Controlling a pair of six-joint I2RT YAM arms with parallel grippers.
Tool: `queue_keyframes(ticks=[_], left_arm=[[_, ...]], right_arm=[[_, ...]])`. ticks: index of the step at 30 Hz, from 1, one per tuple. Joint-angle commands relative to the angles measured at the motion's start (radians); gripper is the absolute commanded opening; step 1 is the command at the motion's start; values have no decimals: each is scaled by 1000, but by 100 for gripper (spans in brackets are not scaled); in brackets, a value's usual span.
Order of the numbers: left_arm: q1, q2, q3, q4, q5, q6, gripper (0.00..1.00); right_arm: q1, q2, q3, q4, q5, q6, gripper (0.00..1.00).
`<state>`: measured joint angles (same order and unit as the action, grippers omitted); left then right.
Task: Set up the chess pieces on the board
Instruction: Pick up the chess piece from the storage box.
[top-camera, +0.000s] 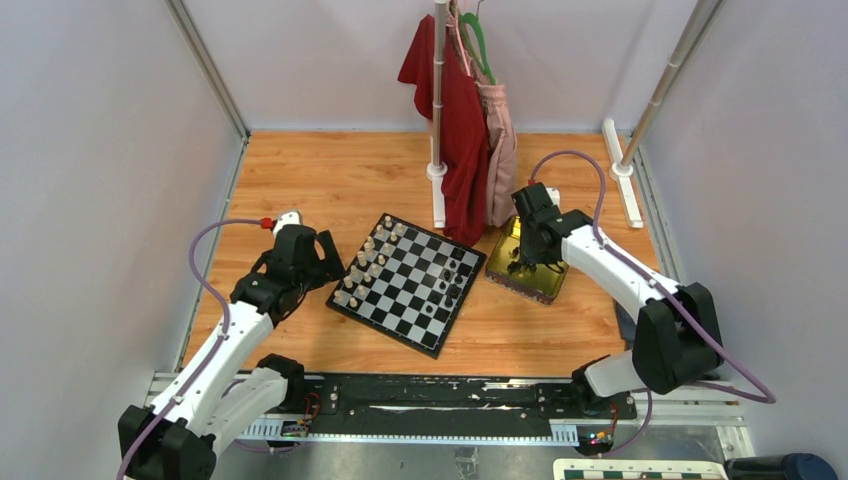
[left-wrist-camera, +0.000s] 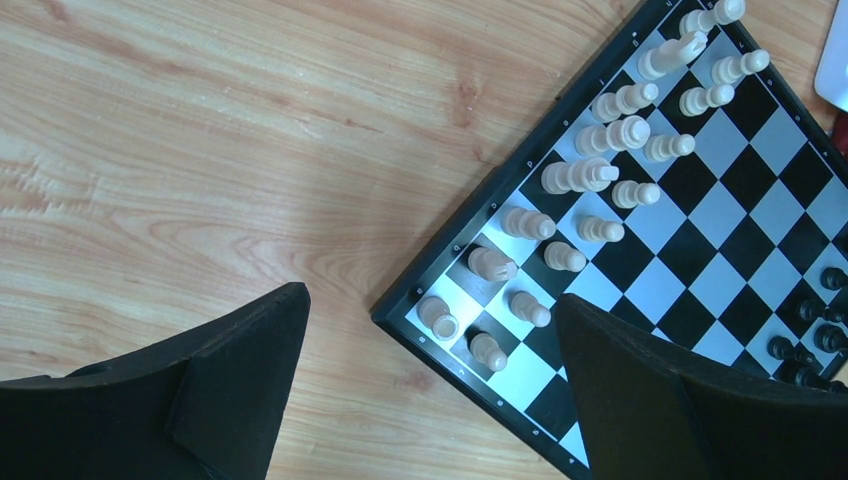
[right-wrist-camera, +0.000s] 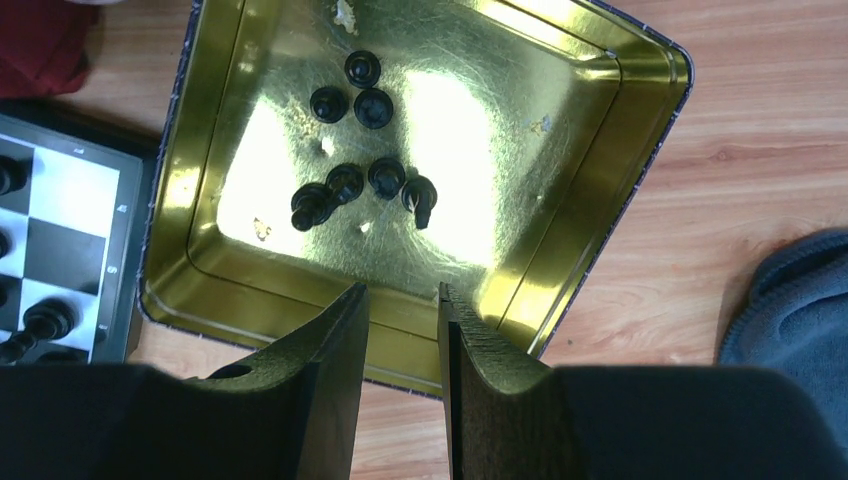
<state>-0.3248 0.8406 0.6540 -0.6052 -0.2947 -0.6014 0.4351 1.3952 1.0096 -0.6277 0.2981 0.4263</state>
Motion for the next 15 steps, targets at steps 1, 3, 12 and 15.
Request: queue_keyframes(ticks=[1, 3, 12, 15], left_arm=[[-4, 7, 7, 17, -1, 9, 100], [-4, 11, 8, 17, -6, 11, 100], [-3, 32, 13, 27, -8, 11, 100], [-3, 36, 11, 31, -9, 8, 100]], right_arm=[[-38, 42, -10, 38, -20, -12, 36], [-50, 61, -6, 52, -30, -19, 36], [-73, 133, 16, 85, -58, -47, 35], [-81, 149, 25, 92, -65, -52, 35]])
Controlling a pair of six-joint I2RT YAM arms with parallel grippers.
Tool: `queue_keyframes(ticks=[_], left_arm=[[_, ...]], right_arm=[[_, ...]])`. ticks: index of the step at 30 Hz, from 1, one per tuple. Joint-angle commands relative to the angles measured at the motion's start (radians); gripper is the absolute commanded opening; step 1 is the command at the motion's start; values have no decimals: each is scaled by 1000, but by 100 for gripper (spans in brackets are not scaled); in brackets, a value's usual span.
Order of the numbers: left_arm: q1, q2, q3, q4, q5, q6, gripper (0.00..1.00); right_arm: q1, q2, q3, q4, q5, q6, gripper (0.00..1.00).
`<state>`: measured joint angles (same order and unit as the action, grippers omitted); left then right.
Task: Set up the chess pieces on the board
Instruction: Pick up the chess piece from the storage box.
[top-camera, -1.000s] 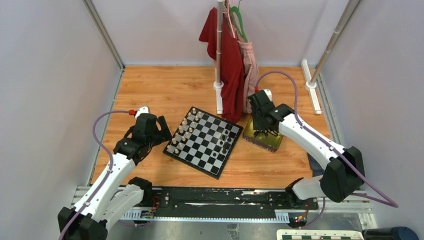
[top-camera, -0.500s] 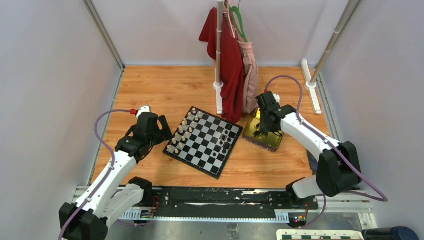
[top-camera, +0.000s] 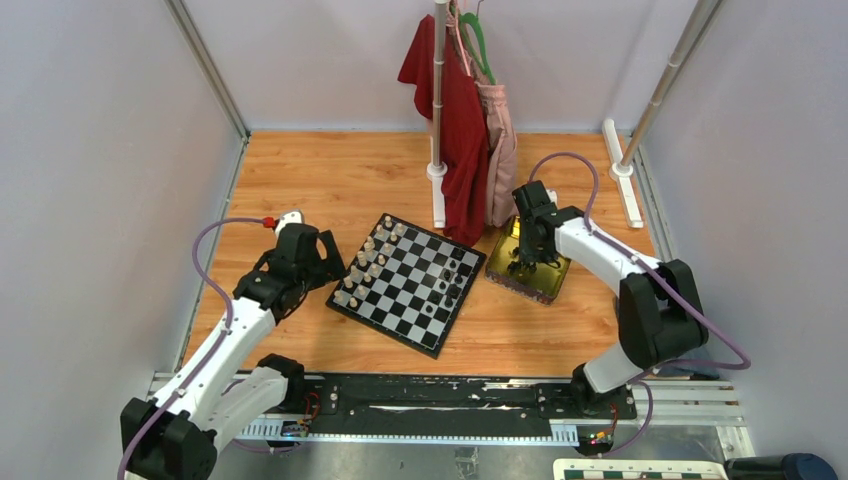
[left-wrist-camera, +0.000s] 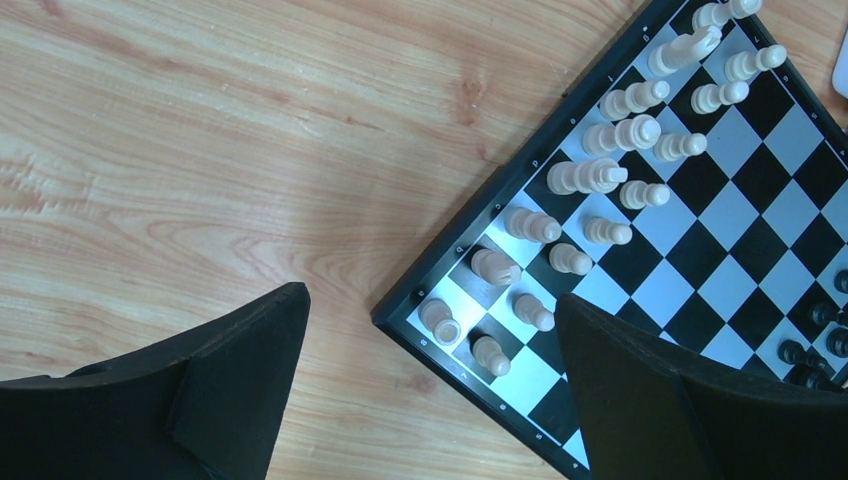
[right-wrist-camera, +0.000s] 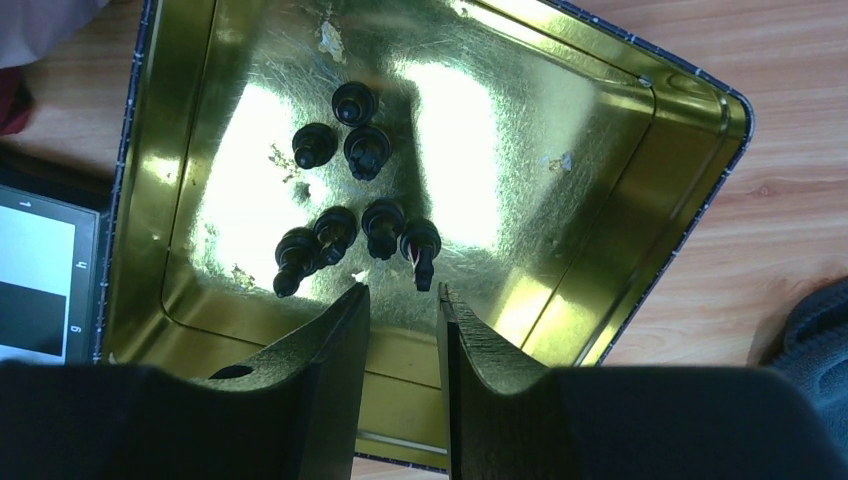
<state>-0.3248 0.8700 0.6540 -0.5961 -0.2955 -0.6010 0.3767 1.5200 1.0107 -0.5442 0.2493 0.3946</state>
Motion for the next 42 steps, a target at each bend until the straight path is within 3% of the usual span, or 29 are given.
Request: queue_keyframes(ticks=[1, 27, 33, 42], left_arm=[[-3, 9, 10, 24, -7, 6, 100], [-3, 70, 15, 62, -5, 1, 100], [-3, 80, 16, 67, -7, 4, 100], [-4, 94, 18, 79, -5, 8, 100]], right_arm=[[-25, 28, 27, 11, -20, -22, 35], [-62, 122, 74, 44, -69, -47, 34], [-65, 128, 74, 41, -74, -47, 27], [-67, 127, 65, 28, -76, -47, 26]])
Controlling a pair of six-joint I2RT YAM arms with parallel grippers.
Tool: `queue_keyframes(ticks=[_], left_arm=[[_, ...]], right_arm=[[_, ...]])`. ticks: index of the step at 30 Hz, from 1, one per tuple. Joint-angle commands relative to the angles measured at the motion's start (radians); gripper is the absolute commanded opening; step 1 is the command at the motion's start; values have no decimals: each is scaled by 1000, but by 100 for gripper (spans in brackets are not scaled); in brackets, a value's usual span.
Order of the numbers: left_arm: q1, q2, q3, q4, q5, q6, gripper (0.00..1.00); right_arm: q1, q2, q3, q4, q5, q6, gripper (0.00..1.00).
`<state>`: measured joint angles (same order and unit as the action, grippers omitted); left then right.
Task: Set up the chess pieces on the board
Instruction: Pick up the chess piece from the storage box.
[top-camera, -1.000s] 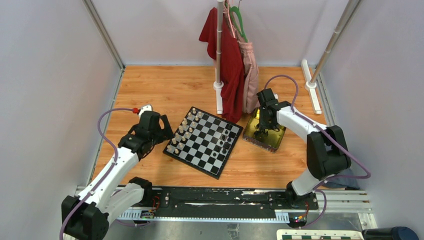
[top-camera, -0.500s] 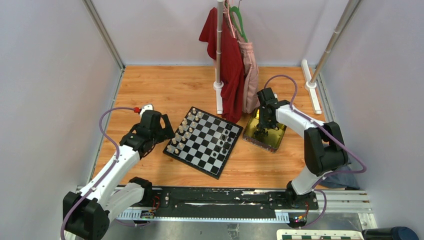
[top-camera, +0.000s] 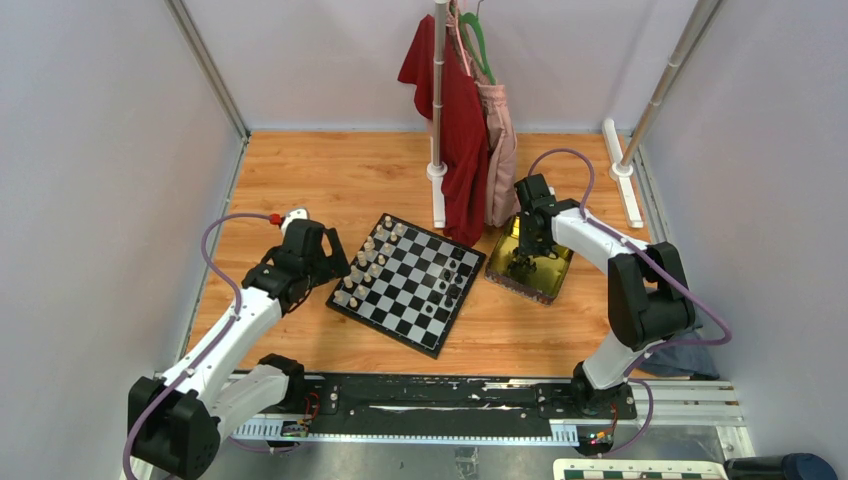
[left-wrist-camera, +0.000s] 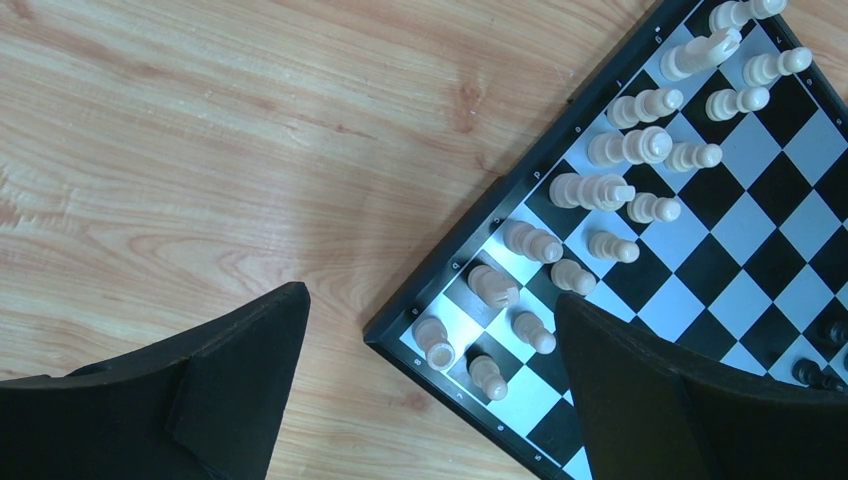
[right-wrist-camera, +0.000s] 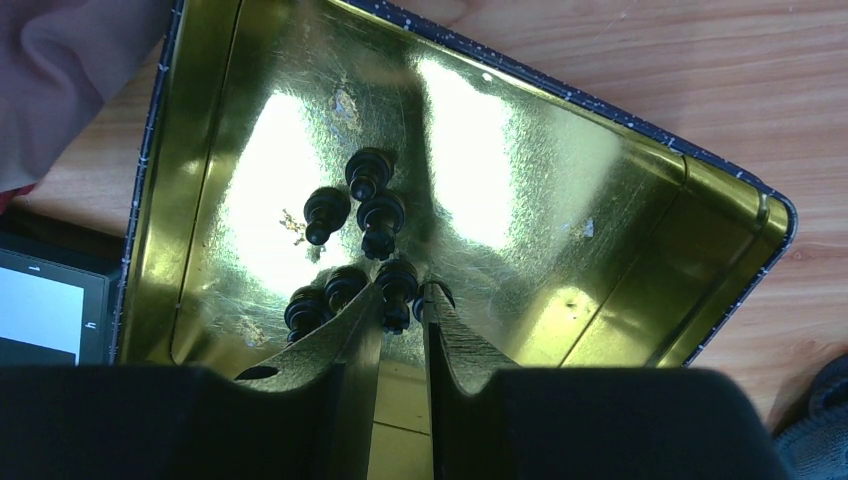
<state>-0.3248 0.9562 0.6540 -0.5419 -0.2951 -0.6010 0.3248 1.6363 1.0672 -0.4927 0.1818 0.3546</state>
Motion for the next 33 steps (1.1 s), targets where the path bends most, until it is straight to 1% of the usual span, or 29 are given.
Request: queue_keyframes(ticks=[1, 23, 30, 32, 33], left_arm=[[-3, 9, 18, 25, -5, 7, 100], [-3, 8, 14, 26, 1, 10, 100], [-3, 6, 15, 24, 5, 9, 100], [-4, 4, 14, 21, 5, 10, 100], [-3, 2, 14, 20, 4, 11, 100]], right_arm=[[-15, 12, 7, -24, -11, -6, 26], [-13, 16, -24, -26, -31, 5, 25], [-13, 16, -33, -29, -28, 8, 18], [-14, 15, -37, -27, -28, 8, 13], [-14, 13, -38, -27, -26, 9, 8]])
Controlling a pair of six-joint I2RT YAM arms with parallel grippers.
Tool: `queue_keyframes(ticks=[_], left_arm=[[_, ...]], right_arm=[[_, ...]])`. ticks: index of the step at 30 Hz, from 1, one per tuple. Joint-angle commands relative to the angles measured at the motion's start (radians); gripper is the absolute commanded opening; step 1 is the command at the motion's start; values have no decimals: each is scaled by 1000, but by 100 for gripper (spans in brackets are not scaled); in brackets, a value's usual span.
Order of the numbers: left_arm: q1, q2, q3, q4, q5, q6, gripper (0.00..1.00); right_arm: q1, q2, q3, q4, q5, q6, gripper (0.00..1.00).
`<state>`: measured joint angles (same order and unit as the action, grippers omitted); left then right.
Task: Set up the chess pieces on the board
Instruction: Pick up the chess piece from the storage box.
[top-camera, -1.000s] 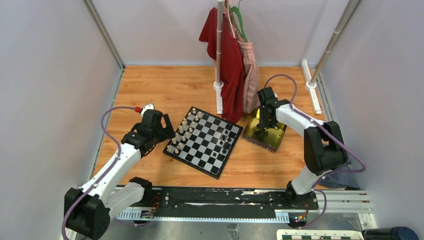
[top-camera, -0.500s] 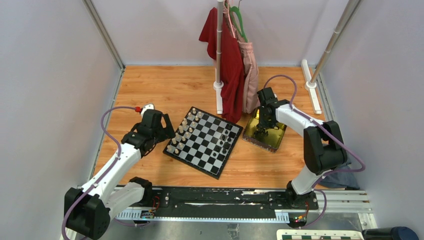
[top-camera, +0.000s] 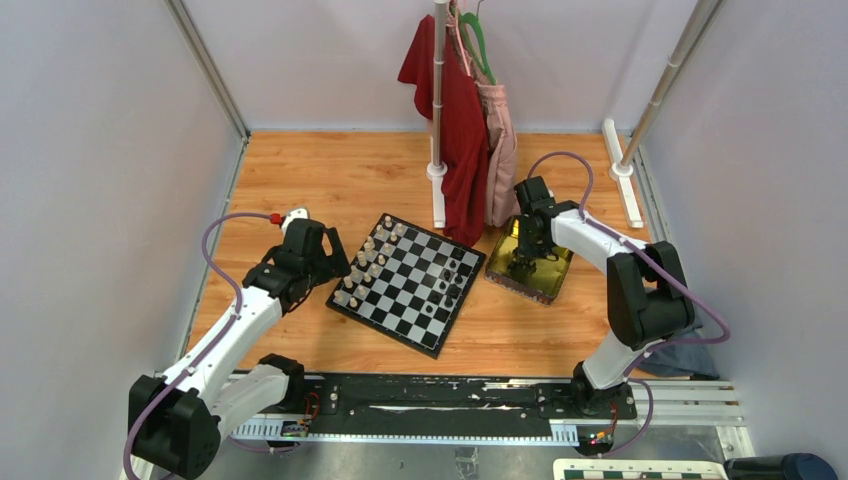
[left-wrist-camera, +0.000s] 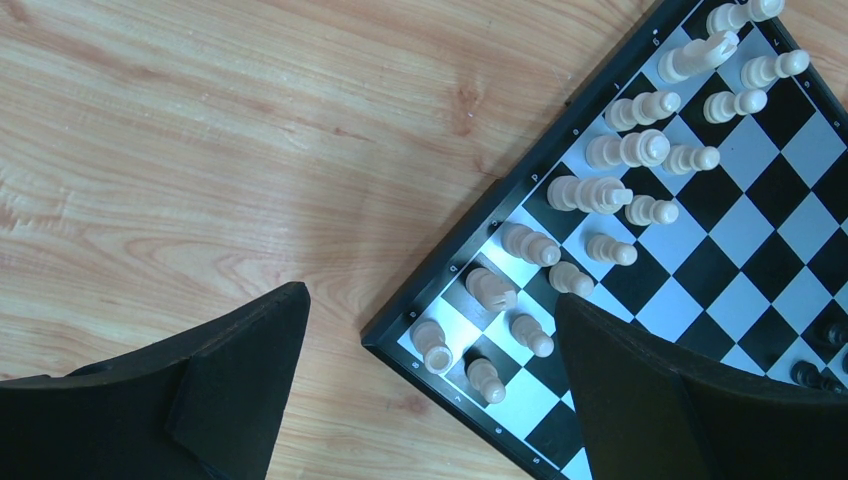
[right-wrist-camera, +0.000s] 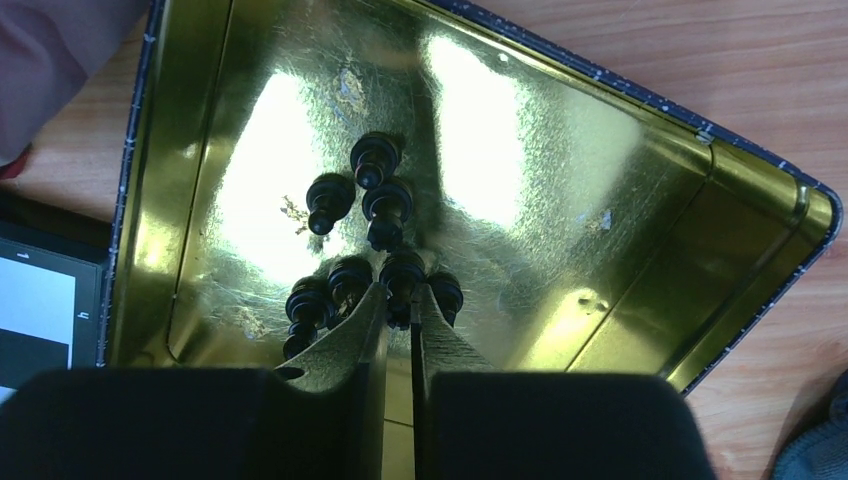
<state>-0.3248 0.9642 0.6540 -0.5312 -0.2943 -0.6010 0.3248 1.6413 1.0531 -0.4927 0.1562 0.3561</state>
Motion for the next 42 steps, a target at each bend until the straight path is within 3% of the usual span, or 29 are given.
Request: queue_keyframes(ticks=[1, 3, 23, 34, 42], left_arm=[[-3, -7, 14, 8, 2, 11, 100], [-3, -10, 14, 6, 1, 11, 100], [-3, -62, 5, -19, -2, 5, 100], [-4, -83, -5, -17, 10, -6, 100], [-3, -85, -5, -12, 14, -4, 100]], right_arm=[[-14, 6, -24, -27, 1, 7, 5], [-13, -3, -22, -27, 5, 7, 0], [-1, -116, 65, -101, 45, -11, 0], [148, -151, 173, -192, 82, -18, 0], [266, -76, 239, -208, 90, 9, 0]])
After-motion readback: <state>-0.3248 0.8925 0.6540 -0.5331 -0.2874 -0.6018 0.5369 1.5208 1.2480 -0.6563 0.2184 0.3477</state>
